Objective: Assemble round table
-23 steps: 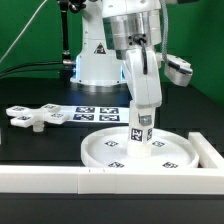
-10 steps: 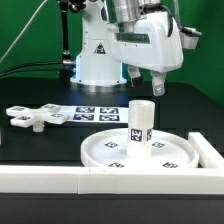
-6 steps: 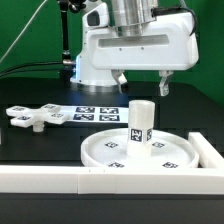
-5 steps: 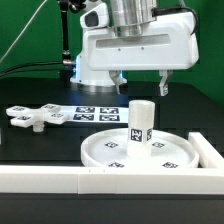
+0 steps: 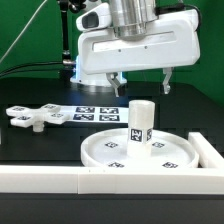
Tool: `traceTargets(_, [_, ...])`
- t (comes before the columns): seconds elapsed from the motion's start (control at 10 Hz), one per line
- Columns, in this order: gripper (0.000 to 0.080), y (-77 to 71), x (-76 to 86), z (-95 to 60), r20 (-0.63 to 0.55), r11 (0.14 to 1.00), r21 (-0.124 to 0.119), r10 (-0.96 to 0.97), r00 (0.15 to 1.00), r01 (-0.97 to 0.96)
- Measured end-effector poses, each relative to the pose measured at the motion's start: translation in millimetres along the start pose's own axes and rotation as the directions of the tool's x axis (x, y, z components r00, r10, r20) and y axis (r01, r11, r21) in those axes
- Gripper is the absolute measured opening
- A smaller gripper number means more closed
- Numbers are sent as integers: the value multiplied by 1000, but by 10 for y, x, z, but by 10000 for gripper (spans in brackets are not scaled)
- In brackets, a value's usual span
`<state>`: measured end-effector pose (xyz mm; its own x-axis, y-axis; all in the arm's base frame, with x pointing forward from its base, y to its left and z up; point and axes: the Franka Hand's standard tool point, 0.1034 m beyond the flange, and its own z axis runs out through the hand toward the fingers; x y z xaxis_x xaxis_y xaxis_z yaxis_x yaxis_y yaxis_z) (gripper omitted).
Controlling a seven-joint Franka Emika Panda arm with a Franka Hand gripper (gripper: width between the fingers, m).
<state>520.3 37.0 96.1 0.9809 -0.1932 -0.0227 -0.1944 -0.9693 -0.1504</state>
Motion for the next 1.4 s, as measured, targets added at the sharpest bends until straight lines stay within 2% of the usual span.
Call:
traceTargets(0.1, [649,93,-70,46,-2,994,-24,-108,994,108])
traceTargets(0.3, [649,360,-152,61,-2,933,-55,-356,934,355])
traceTargets(0.5, [649,757,-116,11,14,846,-62,-530,848,530])
traceTargets(0.6, [649,898,-117,-8,25,825,-54,-562,827,563])
traceTargets(0.8, [649,878,-119,2,32,783,-55,-619,785,619])
traceTargets(0.9, [649,887,-119,1,31,789,-56,-611,791,612])
traceTargets(1.0, [649,948,-122,-1,30,780,-64,-622,783,622])
traceTargets(1.1, [649,1157,-142,-11,24,791,-89,-606,795,606])
traceTargets(1.3, [649,1673,-240,-64,-14,828,-172,-543,839,533])
traceTargets(1.4, [649,1818,-288,-63,-13,843,-181,-518,855,507])
